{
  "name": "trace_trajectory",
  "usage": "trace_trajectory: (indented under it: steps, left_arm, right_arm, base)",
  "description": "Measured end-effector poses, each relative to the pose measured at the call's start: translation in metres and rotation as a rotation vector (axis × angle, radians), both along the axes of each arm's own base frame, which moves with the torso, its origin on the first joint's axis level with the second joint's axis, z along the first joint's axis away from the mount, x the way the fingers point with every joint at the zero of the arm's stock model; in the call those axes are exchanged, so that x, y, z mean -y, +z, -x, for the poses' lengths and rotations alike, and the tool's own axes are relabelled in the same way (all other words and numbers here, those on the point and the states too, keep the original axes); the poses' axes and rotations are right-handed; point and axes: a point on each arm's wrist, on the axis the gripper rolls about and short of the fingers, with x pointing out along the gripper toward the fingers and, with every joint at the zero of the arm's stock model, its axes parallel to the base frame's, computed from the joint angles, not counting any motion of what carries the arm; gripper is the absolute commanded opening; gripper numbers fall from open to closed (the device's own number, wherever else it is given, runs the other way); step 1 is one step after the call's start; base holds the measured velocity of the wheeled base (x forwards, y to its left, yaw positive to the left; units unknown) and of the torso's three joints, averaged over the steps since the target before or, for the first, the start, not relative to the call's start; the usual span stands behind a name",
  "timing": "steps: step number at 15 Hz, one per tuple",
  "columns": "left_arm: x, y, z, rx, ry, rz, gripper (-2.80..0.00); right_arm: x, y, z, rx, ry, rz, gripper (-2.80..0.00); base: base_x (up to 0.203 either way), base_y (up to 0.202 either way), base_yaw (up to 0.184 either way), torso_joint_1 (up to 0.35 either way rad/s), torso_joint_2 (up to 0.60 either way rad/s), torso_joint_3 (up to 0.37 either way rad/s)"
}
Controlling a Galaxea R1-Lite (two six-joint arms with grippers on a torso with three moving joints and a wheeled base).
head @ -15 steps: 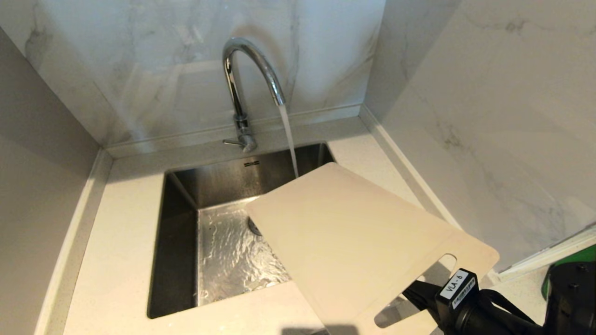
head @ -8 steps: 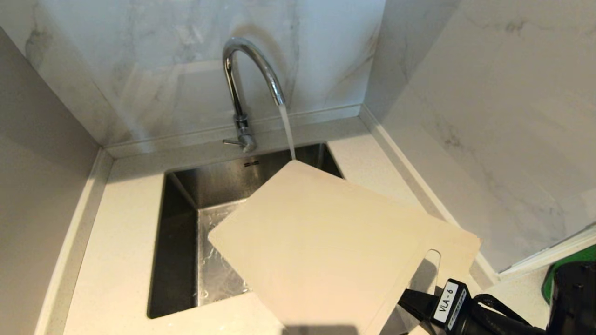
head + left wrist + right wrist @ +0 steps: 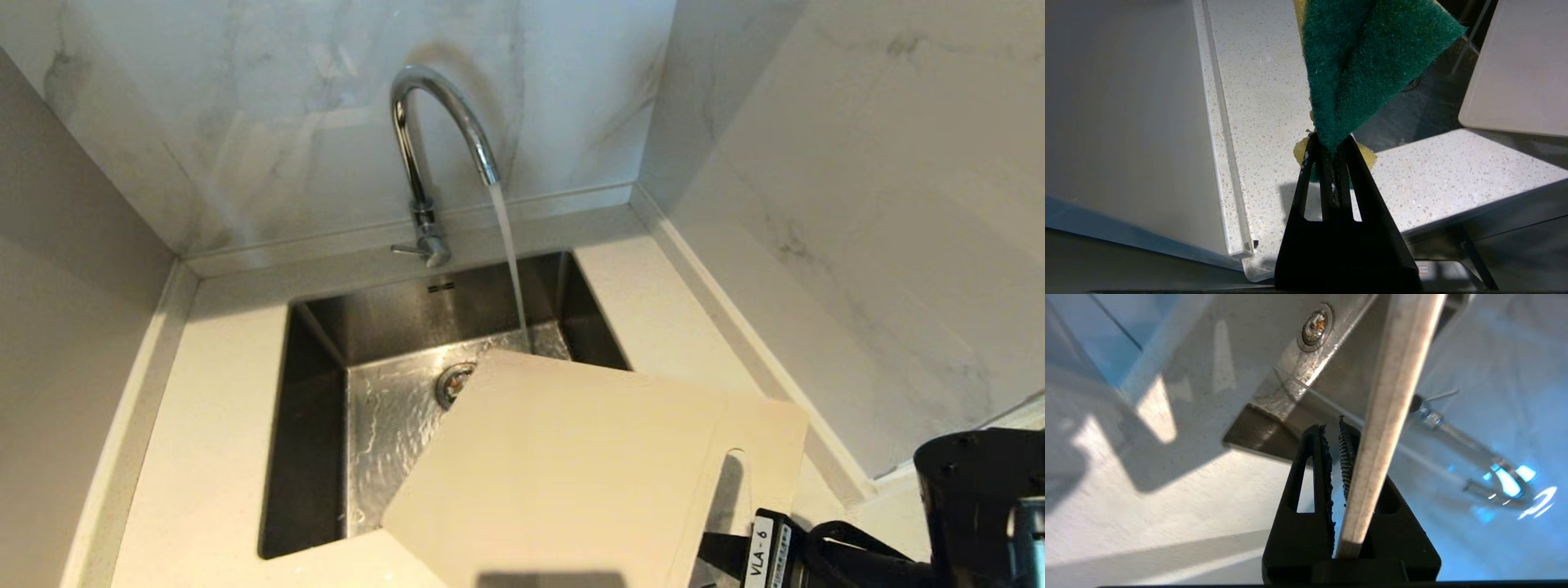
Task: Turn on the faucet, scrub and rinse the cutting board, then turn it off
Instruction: Pick up the cutting board
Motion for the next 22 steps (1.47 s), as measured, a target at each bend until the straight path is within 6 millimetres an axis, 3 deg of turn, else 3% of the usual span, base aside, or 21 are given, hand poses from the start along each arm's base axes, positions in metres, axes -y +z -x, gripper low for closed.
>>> trace_trajectory:
  steps: [8,12,17,22]
  left_arm:
    - [0.0,0.0,0.0,0.0,0.0,0.0,-2.8]
    - [0.0,0.0,0.0,0.0,-0.002,0.0,-2.8]
    - [0.0,0.0,0.0,0.0,-0.001,0.001,-2.8]
    - [0.0,0.0,0.0,0.0,-0.002,0.0,-2.8]
  right_arm:
    - [0.009,0.032,-0.021,0.129,0.028,0.202,-2.8]
    - [0.007,0.045,-0.03,0.15,0.053,0.168,-2.8]
    - [-0.005,0.045,-0.047,0.065,0.154,0.053,-2.8]
    - [-0.008,0.035,-0.05,-0.009,0.213,0.007,-2.8]
  base:
    - [0.0,0.0,0.0,0.0,0.0,0.0]
    - [0.0,0.0,0.0,0.0,0.0,0.0]
    - [0.0,0.0,0.0,0.0,0.0,0.0]
    - [0.0,0.0,0.0,0.0,0.0,0.0]
